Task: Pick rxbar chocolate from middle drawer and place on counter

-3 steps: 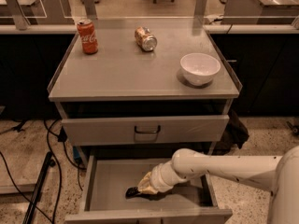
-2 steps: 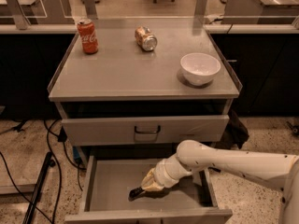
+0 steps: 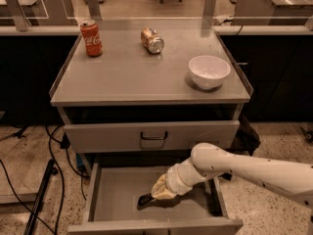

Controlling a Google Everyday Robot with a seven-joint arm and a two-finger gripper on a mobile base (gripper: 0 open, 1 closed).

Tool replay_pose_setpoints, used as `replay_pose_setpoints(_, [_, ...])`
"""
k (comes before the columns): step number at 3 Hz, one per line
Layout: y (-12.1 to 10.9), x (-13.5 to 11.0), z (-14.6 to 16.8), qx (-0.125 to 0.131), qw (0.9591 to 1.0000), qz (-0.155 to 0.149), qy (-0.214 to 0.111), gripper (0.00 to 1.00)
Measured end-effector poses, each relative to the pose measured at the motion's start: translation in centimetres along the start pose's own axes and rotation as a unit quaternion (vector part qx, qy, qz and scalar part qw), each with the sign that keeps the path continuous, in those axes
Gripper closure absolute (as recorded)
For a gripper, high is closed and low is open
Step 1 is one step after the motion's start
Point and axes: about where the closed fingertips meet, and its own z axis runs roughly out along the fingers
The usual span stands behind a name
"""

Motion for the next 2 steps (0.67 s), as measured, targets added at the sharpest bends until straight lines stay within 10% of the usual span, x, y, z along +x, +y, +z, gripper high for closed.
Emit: replay_pose_setpoints(2, [-0.4,-2.7,-3.5,0.034,0.9994,0.004,-0.001,1.0])
